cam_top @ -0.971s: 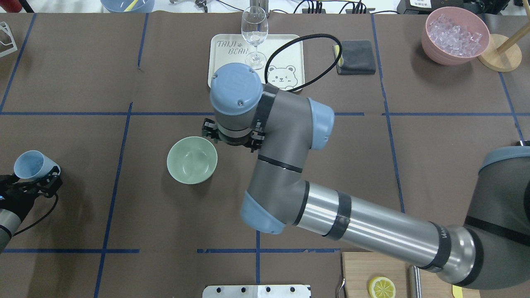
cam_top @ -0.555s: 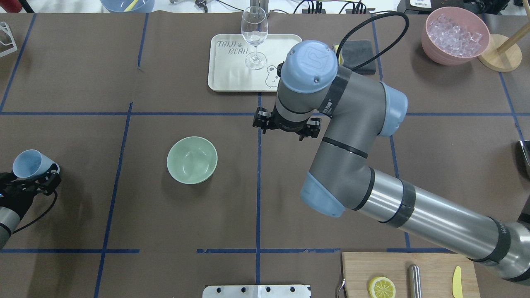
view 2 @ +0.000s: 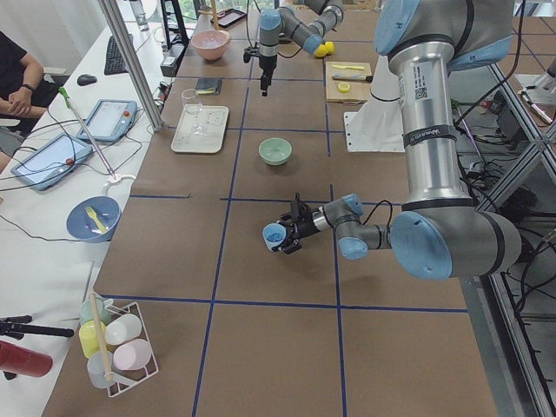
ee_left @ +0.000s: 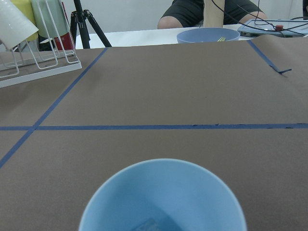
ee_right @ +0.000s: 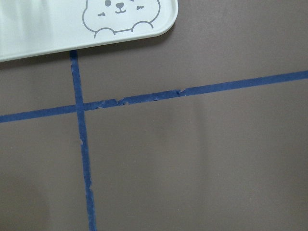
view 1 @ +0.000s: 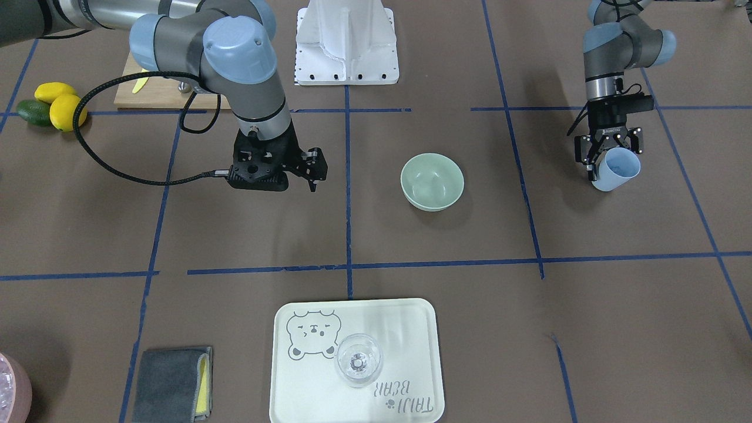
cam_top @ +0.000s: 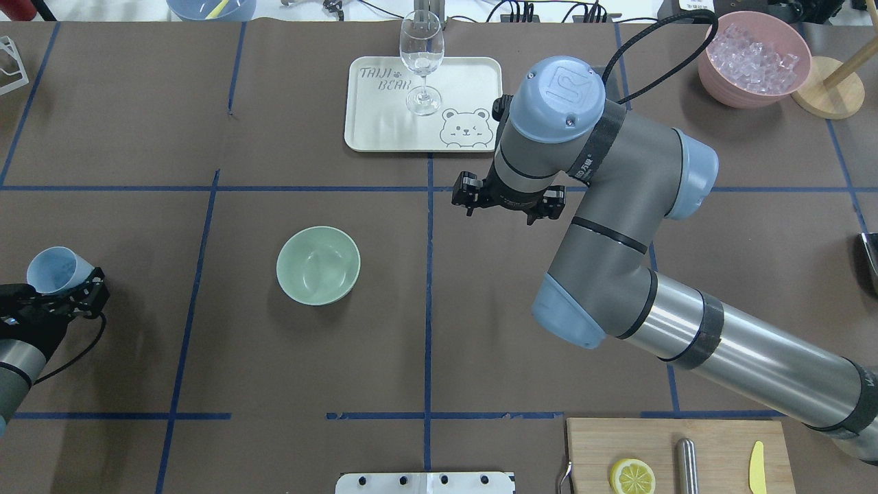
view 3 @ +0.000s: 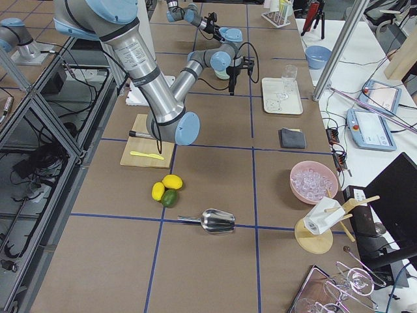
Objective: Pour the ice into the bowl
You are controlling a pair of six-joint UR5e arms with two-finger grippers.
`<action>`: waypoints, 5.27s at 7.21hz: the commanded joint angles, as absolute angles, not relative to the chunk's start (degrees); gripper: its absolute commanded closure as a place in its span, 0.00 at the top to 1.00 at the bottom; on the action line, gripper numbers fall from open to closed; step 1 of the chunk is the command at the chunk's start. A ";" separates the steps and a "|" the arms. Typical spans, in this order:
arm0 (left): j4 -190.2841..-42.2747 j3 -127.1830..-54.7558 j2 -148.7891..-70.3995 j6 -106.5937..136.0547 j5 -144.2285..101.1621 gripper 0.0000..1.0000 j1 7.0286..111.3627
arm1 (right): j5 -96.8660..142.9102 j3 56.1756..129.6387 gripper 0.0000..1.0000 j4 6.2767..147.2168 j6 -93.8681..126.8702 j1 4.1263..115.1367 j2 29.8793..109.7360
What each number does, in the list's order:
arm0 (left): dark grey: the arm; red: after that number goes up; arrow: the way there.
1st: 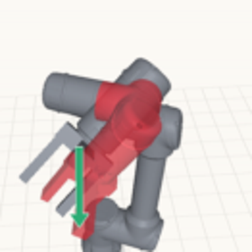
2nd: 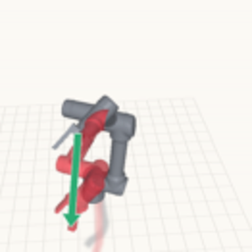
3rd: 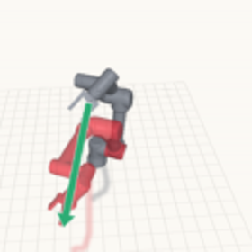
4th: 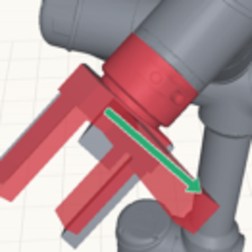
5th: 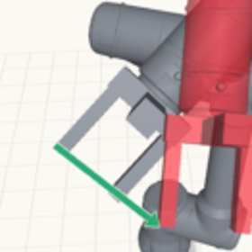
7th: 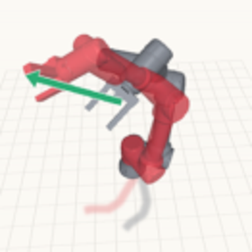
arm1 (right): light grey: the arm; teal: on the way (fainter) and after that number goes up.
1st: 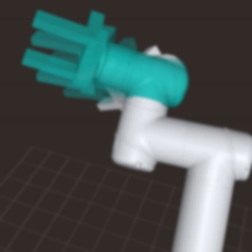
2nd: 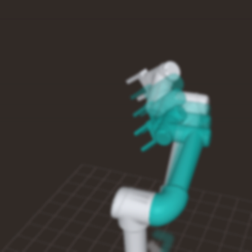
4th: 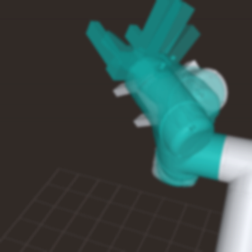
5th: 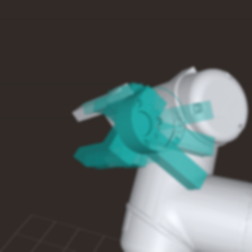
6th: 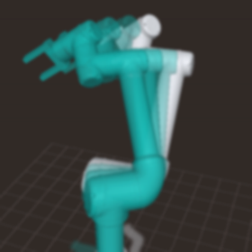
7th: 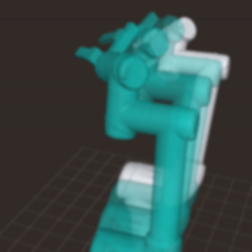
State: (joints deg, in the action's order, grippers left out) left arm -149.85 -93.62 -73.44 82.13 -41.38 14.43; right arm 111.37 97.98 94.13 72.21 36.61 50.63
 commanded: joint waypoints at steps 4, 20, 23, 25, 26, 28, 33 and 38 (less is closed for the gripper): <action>-152.66 -99.37 -72.86 67.84 -40.78 0.00 18.02 | 111.27 98.17 1.00 93.96 71.63 36.56 50.71; -139.22 -105.83 -93.43 70.39 -38.59 0.00 19.17 | 111.71 101.68 1.00 93.25 71.72 36.65 53.70; -139.05 -104.51 -95.78 69.35 -29.48 0.00 14.27 | 111.88 102.13 1.00 93.25 72.16 36.56 53.61; -137.20 -103.28 -97.73 55.61 -23.15 0.00 12.49 | 112.15 103.00 1.00 93.25 72.60 36.48 53.61; -137.20 -101.27 -97.82 50.59 -22.68 0.00 12.48 | 112.15 103.27 1.00 93.25 72.68 36.39 53.70; -137.20 -99.15 -98.61 36.22 -19.17 0.00 12.31 | 112.15 103.18 1.00 93.25 72.69 36.39 53.61; -137.02 -97.82 -99.84 -1.52 -14.94 0.00 11.96 | 112.15 103.27 1.00 93.25 72.77 36.39 53.35; -136.93 -95.10 -102.83 -27.11 -13.19 0.00 11.87 | 113.20 104.24 1.00 93.25 72.77 36.65 53.44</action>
